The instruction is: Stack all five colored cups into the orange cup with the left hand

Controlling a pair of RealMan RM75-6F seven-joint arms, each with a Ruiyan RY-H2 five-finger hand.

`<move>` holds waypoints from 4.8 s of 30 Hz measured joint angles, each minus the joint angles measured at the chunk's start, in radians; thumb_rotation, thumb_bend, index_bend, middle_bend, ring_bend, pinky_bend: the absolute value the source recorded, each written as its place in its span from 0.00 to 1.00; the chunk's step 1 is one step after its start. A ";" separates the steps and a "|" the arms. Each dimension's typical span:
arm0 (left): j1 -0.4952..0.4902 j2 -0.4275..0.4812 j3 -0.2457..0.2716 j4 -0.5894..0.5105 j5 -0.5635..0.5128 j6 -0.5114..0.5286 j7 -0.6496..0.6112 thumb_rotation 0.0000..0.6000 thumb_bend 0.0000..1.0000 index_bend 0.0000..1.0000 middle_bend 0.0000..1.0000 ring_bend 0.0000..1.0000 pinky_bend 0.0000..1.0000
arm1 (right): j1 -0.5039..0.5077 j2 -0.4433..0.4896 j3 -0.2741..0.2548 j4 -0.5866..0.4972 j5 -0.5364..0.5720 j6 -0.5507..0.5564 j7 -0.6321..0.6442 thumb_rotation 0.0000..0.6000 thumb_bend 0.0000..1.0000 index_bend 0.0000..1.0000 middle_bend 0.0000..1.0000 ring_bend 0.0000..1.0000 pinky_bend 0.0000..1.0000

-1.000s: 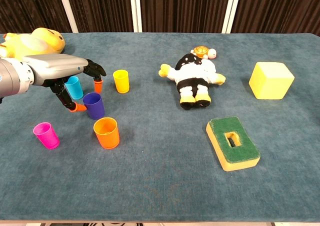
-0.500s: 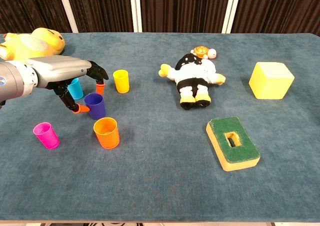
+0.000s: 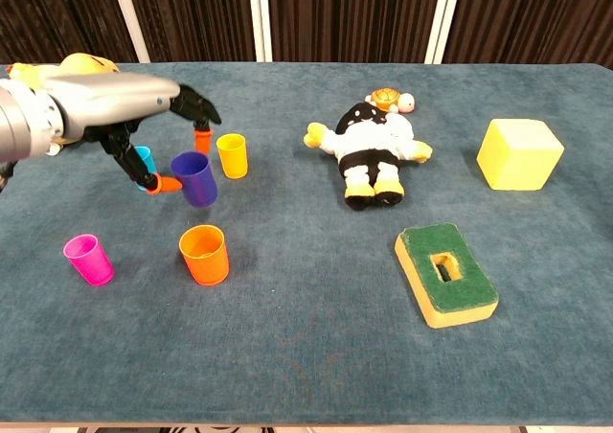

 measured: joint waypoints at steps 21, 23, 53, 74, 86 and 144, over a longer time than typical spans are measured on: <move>-0.033 0.125 0.057 -0.260 -0.003 -0.008 0.109 1.00 0.30 0.45 0.14 0.00 0.04 | 0.000 -0.001 0.003 0.003 0.005 0.001 0.000 1.00 0.37 0.07 0.04 0.07 0.04; -0.035 0.124 0.063 -0.259 -0.011 -0.002 0.123 1.00 0.30 0.45 0.14 0.00 0.04 | 0.000 -0.001 0.002 0.003 0.005 -0.001 0.000 1.00 0.37 0.07 0.04 0.07 0.04; -0.097 0.121 0.113 -0.251 -0.116 -0.024 0.209 1.00 0.16 0.12 0.10 0.00 0.03 | 0.003 0.000 0.006 0.006 0.015 -0.008 0.008 1.00 0.37 0.07 0.04 0.07 0.04; -0.170 -0.062 -0.080 0.170 -0.306 0.030 0.129 1.00 0.16 0.22 0.13 0.00 0.07 | 0.010 -0.008 0.007 0.012 0.028 -0.026 -0.003 1.00 0.37 0.07 0.04 0.07 0.04; -0.229 -0.164 -0.076 0.341 -0.416 -0.064 0.145 1.00 0.16 0.24 0.13 0.00 0.07 | 0.008 -0.006 0.008 0.011 0.033 -0.025 0.001 1.00 0.37 0.07 0.04 0.07 0.04; -0.300 -0.304 -0.036 0.476 -0.449 -0.058 0.221 1.00 0.31 0.50 0.25 0.00 0.08 | 0.013 -0.010 0.005 0.022 0.038 -0.040 0.008 1.00 0.37 0.07 0.04 0.07 0.04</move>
